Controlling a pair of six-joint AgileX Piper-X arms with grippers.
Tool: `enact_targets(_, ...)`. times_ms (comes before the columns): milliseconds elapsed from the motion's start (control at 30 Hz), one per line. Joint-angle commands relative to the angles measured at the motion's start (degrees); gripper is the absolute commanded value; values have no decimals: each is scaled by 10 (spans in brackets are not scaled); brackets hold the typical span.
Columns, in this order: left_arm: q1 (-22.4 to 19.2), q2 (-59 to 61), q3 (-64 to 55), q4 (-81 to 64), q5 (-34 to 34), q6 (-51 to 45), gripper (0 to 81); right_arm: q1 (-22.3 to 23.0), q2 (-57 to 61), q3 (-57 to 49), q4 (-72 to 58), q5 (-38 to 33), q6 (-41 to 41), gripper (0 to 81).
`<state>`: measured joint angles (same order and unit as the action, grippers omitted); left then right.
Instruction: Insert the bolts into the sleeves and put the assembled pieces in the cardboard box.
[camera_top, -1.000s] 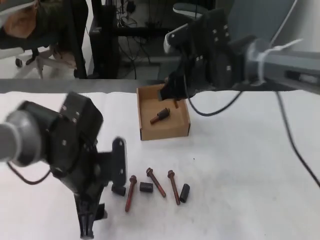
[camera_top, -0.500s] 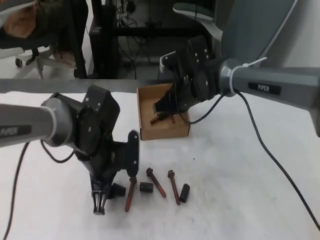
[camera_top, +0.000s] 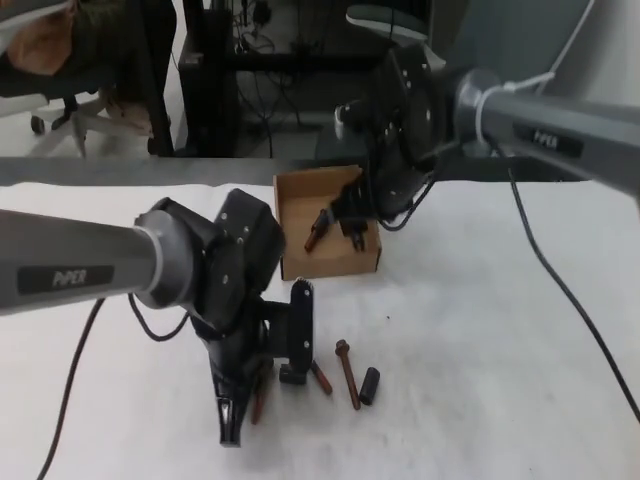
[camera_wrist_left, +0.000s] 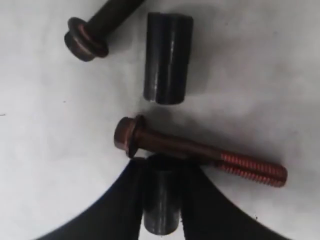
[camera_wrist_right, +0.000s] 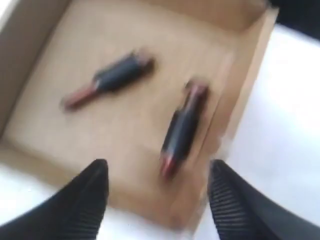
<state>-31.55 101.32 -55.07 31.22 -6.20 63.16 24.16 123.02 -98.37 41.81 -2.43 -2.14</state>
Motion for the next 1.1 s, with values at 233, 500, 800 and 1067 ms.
enact_targets(233, 44, -64, 8, -35, 2, -369, 18, 71, -18, 17, 144, -11, -8, 561)
enact_targets(500, 123, -214, 23, -66, 50, -436, 18, 110, -18, 71, 149, 52, 14, 561)
enact_targets(800, 148, -309, 23, -66, 107, -455, 18, 111, -18, 100, 160, 47, 35, 0)
enact_targets(1067, 124, -394, 208, -261, 170, -581, 18, 117, -116, 95, 96, 65, 8, 4)
